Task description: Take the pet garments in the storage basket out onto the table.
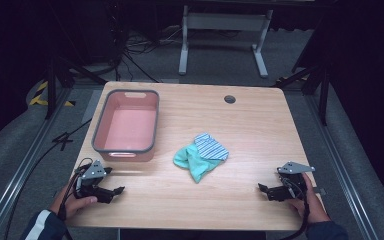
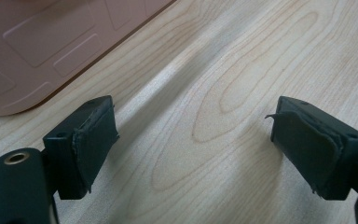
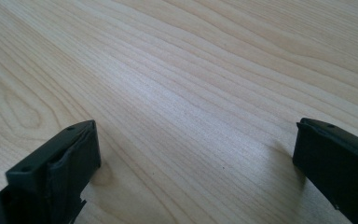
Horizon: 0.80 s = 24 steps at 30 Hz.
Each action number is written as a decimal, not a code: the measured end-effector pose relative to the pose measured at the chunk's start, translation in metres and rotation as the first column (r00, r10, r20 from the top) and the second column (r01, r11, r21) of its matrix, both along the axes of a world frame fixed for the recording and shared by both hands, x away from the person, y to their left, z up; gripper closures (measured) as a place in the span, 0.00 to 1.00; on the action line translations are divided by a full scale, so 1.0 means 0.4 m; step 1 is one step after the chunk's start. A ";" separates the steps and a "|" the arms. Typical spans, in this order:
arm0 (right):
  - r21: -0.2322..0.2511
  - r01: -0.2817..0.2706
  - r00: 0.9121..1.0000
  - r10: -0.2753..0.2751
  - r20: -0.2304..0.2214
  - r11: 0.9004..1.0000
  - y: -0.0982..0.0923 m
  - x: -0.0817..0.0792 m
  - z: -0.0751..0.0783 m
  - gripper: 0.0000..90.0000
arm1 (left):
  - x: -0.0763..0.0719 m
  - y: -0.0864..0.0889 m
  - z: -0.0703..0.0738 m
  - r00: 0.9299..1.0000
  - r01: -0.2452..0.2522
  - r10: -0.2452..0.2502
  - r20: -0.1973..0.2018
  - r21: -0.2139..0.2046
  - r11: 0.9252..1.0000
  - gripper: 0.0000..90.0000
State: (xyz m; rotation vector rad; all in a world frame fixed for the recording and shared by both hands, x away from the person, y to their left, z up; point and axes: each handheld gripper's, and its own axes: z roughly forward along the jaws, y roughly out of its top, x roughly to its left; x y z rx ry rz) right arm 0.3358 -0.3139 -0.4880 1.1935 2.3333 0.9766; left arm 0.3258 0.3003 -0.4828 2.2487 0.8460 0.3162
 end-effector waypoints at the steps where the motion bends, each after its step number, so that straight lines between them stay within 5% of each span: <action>1: 0.000 0.000 1.000 0.000 0.000 1.000 0.000 0.000 0.000 0.01 | 0.000 0.000 0.000 1.000 0.000 0.000 0.000 0.000 1.000 0.16; 24: 0.000 -0.002 1.000 0.002 0.000 1.000 0.003 0.000 0.000 0.01 | -0.001 -0.001 0.000 1.000 -0.008 0.008 0.000 0.002 1.000 0.15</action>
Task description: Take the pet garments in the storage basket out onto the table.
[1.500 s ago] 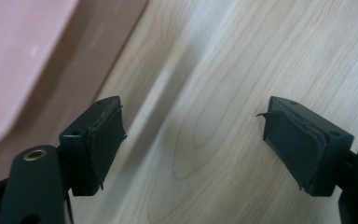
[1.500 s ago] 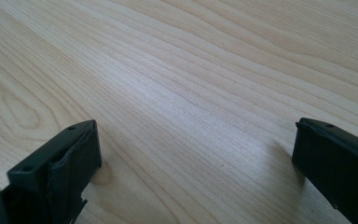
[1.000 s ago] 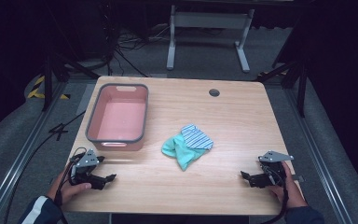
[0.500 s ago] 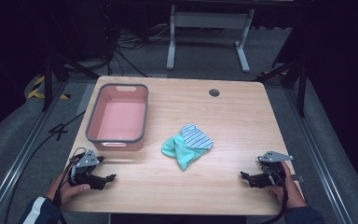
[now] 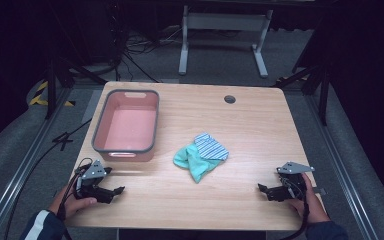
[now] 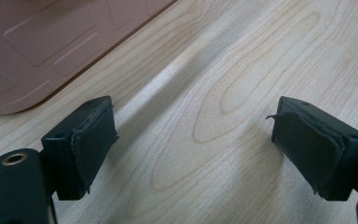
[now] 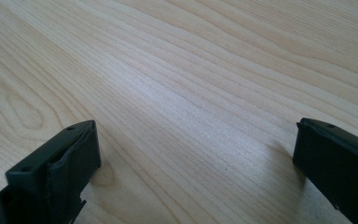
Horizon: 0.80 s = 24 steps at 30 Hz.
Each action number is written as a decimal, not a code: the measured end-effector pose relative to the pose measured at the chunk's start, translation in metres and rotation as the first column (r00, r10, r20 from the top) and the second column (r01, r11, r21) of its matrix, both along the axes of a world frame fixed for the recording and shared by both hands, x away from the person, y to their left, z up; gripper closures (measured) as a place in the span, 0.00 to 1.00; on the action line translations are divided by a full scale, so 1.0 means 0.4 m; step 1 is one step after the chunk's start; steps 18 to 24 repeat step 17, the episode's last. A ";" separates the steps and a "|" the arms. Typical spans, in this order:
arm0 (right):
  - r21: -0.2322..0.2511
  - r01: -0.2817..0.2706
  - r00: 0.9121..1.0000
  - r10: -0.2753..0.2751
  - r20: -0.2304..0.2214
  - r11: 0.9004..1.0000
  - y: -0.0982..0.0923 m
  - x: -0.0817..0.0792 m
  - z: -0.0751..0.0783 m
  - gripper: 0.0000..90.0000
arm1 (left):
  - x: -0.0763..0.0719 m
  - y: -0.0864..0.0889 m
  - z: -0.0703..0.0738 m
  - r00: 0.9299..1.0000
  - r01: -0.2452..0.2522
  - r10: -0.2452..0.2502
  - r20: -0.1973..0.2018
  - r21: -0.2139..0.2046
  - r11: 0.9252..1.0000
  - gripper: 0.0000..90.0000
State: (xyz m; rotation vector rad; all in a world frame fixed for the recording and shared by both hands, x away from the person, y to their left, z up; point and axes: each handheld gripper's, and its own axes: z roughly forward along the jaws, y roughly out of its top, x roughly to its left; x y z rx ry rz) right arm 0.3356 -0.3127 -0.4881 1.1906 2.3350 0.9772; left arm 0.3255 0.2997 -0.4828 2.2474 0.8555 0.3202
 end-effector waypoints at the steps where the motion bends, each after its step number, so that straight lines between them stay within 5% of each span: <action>1: 0.000 0.000 1.000 0.000 0.000 1.000 0.000 0.000 0.000 0.01 | 0.000 0.000 0.000 1.000 0.000 0.000 0.000 0.000 1.000 0.15; 24: 0.000 -0.003 1.000 0.003 -0.001 1.000 0.000 0.000 0.000 0.01 | 0.004 -0.003 0.000 1.000 -0.003 0.003 -0.003 0.008 1.000 0.13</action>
